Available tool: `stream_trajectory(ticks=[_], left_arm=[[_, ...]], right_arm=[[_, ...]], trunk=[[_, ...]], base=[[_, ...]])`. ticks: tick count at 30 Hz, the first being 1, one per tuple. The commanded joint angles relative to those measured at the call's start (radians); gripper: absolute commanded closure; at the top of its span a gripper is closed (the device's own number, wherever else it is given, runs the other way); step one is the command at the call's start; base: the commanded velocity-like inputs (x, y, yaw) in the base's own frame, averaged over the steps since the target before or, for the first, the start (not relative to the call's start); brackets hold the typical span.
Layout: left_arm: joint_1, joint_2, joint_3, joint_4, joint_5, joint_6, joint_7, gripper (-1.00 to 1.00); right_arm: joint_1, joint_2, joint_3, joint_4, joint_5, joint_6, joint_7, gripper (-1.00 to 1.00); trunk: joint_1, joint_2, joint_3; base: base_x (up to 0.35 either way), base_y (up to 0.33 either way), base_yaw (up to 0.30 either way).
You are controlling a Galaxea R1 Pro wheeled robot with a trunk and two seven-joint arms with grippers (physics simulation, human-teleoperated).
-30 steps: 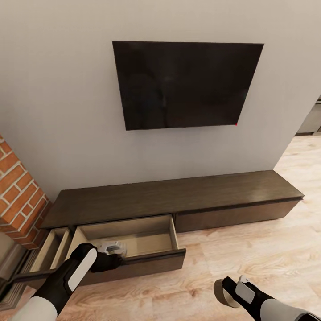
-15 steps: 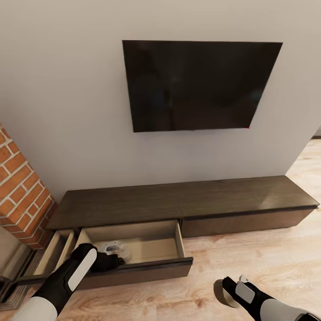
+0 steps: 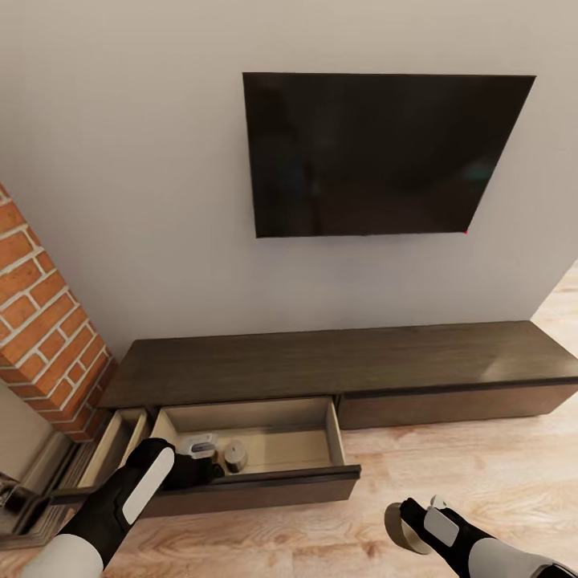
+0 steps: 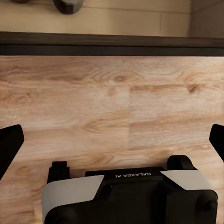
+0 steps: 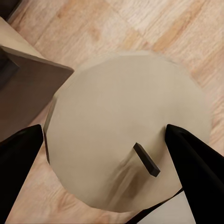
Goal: Place each of the two pumpkins and all three candles from the living room inside a cabinet in the living room (use any cabinet), then make sure every cabinet is closed, and position the cauldron so it is next to a table in the living room.
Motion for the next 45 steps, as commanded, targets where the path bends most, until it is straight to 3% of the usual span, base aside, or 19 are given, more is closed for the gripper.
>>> stream_trajectory(ticks=[1,19,31,38,45], left_arm=[[-0.001,0.001,-0.004,-0.001,0.01,0.002,0.01,-1.0],[-0.001,0.001,-0.002,-0.002,0.011,0.002,0.009,-1.0],[-0.001,0.001,-0.004,-0.002,0.011,0.002,0.01,-1.0],[-0.001,0.002,-0.003,-0.002,0.011,0.003,0.009,-1.0],[-0.001,0.003,-0.002,-0.006,0.011,0.003,0.009,-1.0]], right_arm=[[0.0,-0.001,0.007,-0.003,-0.005,0.005,-0.008,1.0],[0.0,-0.001,0.007,-0.003,-0.005,0.005,-0.007,1.0],[0.001,-0.001,0.008,-0.003,0.002,-0.01,0.0,1.0],[0.001,0.0,0.009,-0.003,0.083,-0.036,0.001,1.0],[0.001,0.0,0.009,-0.002,0.095,-0.04,-0.002,1.0]], trunk=[[0.0,-0.001,-0.001],[0.0,-0.001,-0.001],[-0.046,0.083,0.037],[-0.065,0.118,0.052],[-0.065,0.118,0.052]], base=[[0.0,0.18,0.076],[0.01,0.084,0.099],[0.0,0.0,0.0],[0.0,0.0,0.0],[0.0,0.02,0.0]])
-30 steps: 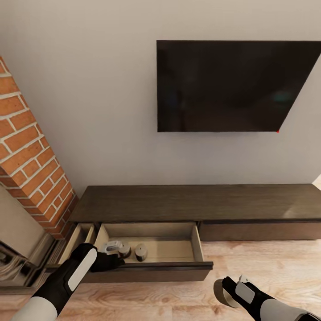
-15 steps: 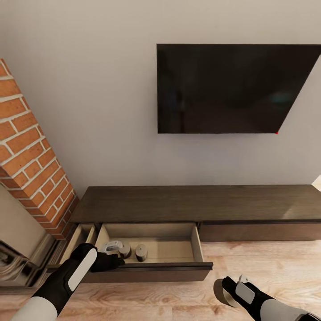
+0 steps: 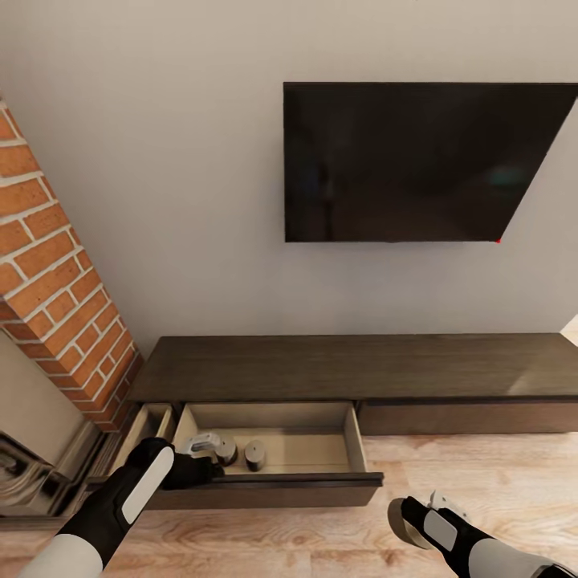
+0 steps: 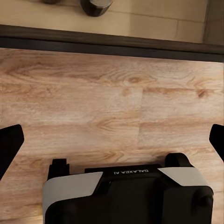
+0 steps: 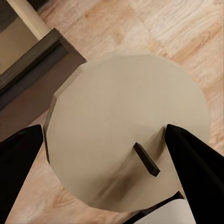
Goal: Place each of the two pumpkins and all three candles from the living room inside a cabinet in the living room (use any cabinet), then make sure every cabinet is closed, and position the cauldron so it is next to a table in the living room.
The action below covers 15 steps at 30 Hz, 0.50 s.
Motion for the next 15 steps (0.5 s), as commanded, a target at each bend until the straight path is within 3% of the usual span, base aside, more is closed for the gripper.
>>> stream_trajectory(ticks=[1,15], left_arm=[[-0.001,0.001,-0.003,-0.001,0.011,0.002,0.01,-1.0],[-0.001,0.003,-0.002,-0.001,0.011,0.002,0.009,-1.0]], right_arm=[[0.0,0.0,0.009,-0.003,-0.006,0.004,-0.008,1.0],[0.0,-0.002,0.007,-0.003,-0.02,0.005,-0.008,1.0]], trunk=[[0.0,-0.001,-0.001],[0.0,-0.001,-0.001]], base=[[0.0,0.163,0.0],[0.006,0.098,0.0]])
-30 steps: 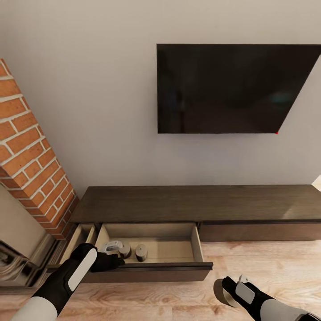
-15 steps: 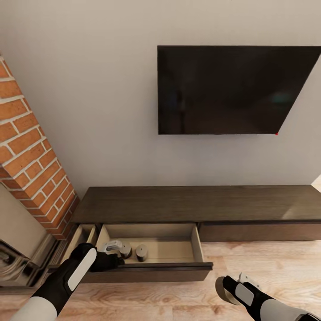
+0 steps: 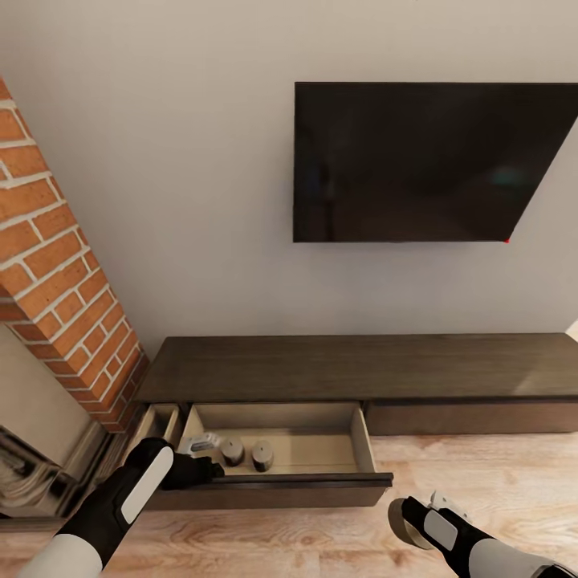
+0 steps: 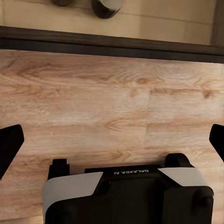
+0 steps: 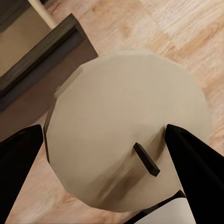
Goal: Place each of the two pumpkins and all three candles from the living room inside a cabinet in the living room (use any cabinet), then make sure every cabinet is closed, and position the cauldron so it is next to a table in the living room.
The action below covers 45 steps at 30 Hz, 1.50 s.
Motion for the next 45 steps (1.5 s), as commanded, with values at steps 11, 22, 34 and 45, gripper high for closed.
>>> stream_trajectory(ticks=[11,22,34,45], left_arm=[[-0.001,0.001,-0.003,-0.001,0.011,0.002,0.01,-1.0],[-0.001,0.001,-0.005,-0.001,0.011,0.002,0.01,-1.0],[-0.001,0.001,-0.006,0.0,0.011,0.002,0.01,-1.0],[-0.001,0.006,-0.001,-0.001,0.011,0.002,0.008,-1.0]], right_arm=[[0.0,-0.001,0.008,-0.003,-0.005,0.005,-0.007,1.0],[0.0,-0.001,0.008,-0.003,-0.006,0.006,-0.007,1.0],[0.0,-0.001,0.008,-0.014,0.011,0.011,-0.007,1.0],[0.0,-0.001,0.012,-0.082,0.012,0.07,-0.006,1.0]], trunk=[[0.0,-0.001,-0.001],[0.0,-0.001,-0.001],[0.0,-0.001,-0.001],[0.0,-0.001,-0.001]], base=[[0.123,0.132,0.0],[0.038,0.027,0.0],[0.0,0.0,0.0],[0.0,0.0,0.0]])
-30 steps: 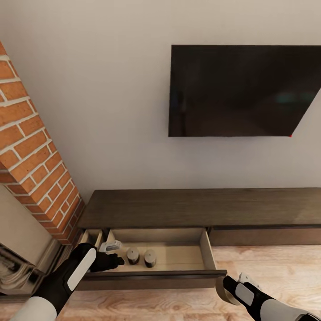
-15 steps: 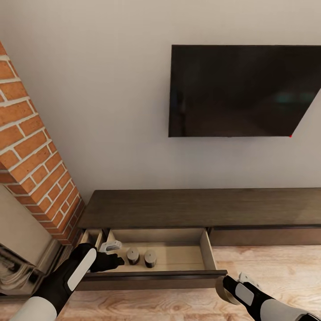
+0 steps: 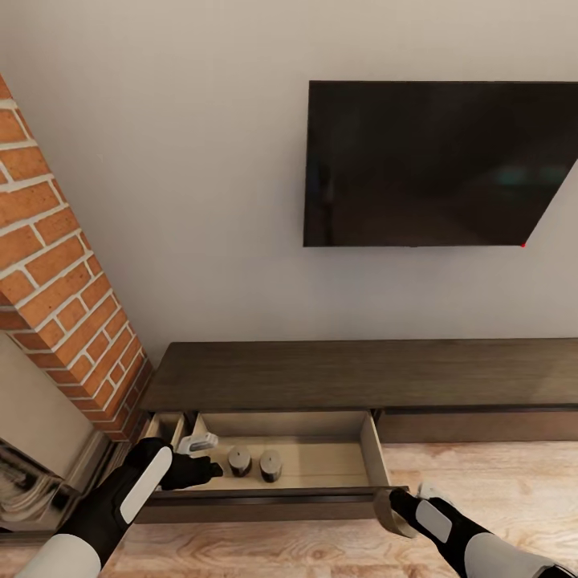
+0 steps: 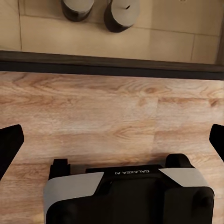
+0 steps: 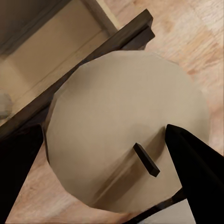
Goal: Place each of the two pumpkins and all three candles from the living room inside a cabinet in the living room (use any cabinet), then make sure every cabinet is closed, and position the cauldron so it is next to a table in the living room.
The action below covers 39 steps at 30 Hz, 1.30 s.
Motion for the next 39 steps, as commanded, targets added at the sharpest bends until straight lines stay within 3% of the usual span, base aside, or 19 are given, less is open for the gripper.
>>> stream_trajectory(ticks=[1,6,10,15,21,25,30,33,39], left_arm=[[-0.001,0.001,-0.003,-0.002,0.011,0.002,0.01,-1.0],[-0.001,0.003,-0.002,-0.005,0.011,0.002,0.009,-1.0],[-0.001,0.005,-0.001,-0.006,0.011,0.002,0.008,-1.0],[-0.001,0.007,-0.001,-0.009,0.011,0.002,0.007,-1.0],[-0.001,0.008,0.001,-0.01,0.011,0.002,0.005,-1.0],[-0.001,0.008,0.002,-0.011,0.011,0.002,0.005,-1.0],[-0.001,0.007,0.002,-0.011,0.011,0.002,0.005,-1.0],[-0.001,0.006,0.0,-0.011,0.011,0.002,0.006,-1.0],[-0.001,0.007,0.0,-0.012,0.011,0.002,0.006,-1.0]], right_arm=[[0.001,-0.004,0.008,-0.036,-0.004,0.02,-0.008,1.0],[0.058,-0.014,0.007,-0.223,-0.001,0.094,-0.008,1.0],[0.103,-0.039,0.006,-0.37,-0.001,0.161,-0.009,1.0],[0.114,-0.052,0.006,-0.468,-0.001,0.233,-0.009,1.0],[0.115,-0.053,0.004,-0.5,-0.001,0.3,-0.016,1.0],[0.113,-0.043,-0.004,-0.503,-0.001,0.357,-0.036,1.0],[0.086,-0.032,-0.008,-0.508,-0.001,0.365,-0.15,1.0],[0.057,-0.011,-0.007,-0.532,-0.001,0.365,-0.197,1.0],[0.007,0.032,-0.007,-0.546,-0.001,0.365,-0.227,1.0]], trunk=[[0.0,-0.001,-0.001],[0.0,-0.001,-0.001],[0.0,-0.001,-0.001],[0.0,-0.001,-0.001],[0.0,-0.001,-0.001],[0.0,-0.001,-0.001],[0.0,-0.001,-0.001],[0.0,-0.001,-0.001],[0.0,-0.001,-0.001]], base=[[0.0,0.0,0.0],[0.0,0.0,0.0],[0.0,0.0,0.0],[0.0,0.0,0.0],[0.0,0.0,0.0],[0.0,0.0,0.0],[0.0,0.0,0.0],[0.0,0.0,0.0],[0.0,0.0,0.0]])
